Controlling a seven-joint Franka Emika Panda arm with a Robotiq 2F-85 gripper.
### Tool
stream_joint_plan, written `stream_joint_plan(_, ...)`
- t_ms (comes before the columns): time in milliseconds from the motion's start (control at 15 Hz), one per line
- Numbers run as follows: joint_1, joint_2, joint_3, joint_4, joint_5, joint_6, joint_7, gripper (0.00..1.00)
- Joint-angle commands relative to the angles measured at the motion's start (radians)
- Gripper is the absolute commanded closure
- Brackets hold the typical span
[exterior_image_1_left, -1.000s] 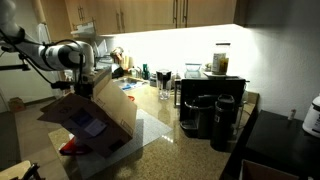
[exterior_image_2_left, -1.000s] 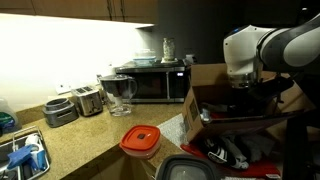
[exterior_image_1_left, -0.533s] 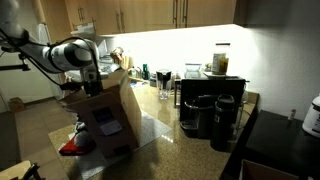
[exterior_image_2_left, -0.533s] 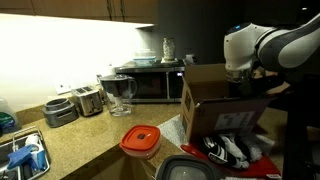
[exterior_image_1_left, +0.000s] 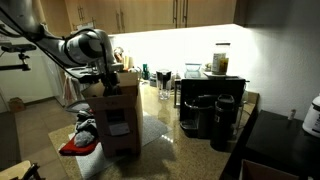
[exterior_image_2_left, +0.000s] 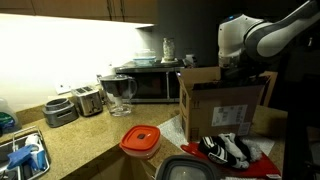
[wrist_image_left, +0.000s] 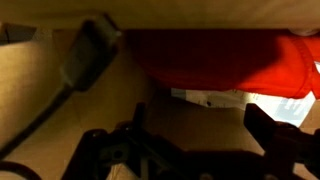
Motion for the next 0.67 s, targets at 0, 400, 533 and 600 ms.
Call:
stream_joint_plan(0,-0.001,0.080,-0.004,0.071,-0.029,0.026,-0.003,0.00)
stream_joint_plan(400,0.025,0.180,-0.011,0.188,-0.011,0.018,-0.147,0.00)
stream_joint_plan(533,0.030,0.202,-0.014,0.214,0.013,0.023,-0.202,0.00)
stream_joint_plan(600,0.030,0.209,-0.015,0.223,0.027,0.027,-0.236,0.00)
